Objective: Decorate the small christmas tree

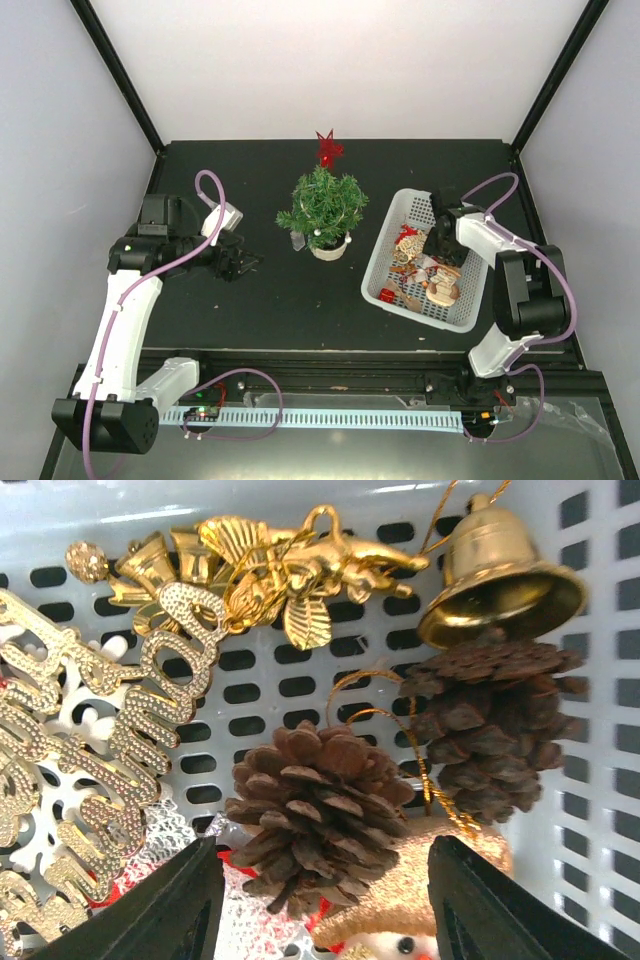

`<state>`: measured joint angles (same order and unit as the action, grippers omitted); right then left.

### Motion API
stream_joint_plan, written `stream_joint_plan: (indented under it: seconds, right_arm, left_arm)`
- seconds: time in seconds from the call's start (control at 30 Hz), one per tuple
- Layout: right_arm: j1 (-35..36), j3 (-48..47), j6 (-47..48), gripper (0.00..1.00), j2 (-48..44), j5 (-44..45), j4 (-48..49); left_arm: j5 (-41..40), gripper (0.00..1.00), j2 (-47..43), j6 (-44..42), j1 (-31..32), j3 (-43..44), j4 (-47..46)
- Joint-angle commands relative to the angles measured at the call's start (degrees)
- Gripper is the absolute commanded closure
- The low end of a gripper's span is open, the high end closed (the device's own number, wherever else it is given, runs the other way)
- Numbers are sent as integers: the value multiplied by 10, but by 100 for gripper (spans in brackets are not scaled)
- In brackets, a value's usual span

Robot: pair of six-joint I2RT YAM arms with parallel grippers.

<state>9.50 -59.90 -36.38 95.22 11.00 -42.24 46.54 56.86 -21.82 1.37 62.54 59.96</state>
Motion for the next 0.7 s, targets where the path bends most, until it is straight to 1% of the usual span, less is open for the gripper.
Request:
stream_joint_plan:
  seconds: [0.0, 0.17, 0.53, 0.57, 0.67]
  right_arm:
    - [-5, 13, -2, 42, 11, -26, 34]
    - [-8, 10, -3, 44, 26, -24, 38]
    - [-11, 15, 0, 69, 4, 7, 38]
    - [-11, 15, 0, 70, 5, 9, 38]
    - [-11, 16, -1, 71, -1, 10, 35]
  left_arm:
    - [15, 11, -2, -1, 0, 20, -1]
    - [15, 11, -8, -2, 0, 16, -1]
    - [15, 11, -16, -1, 0, 10, -5]
    - [16, 11, -17, 0, 0, 9, -6]
    - [18, 11, -20, 0, 0, 7, -7]
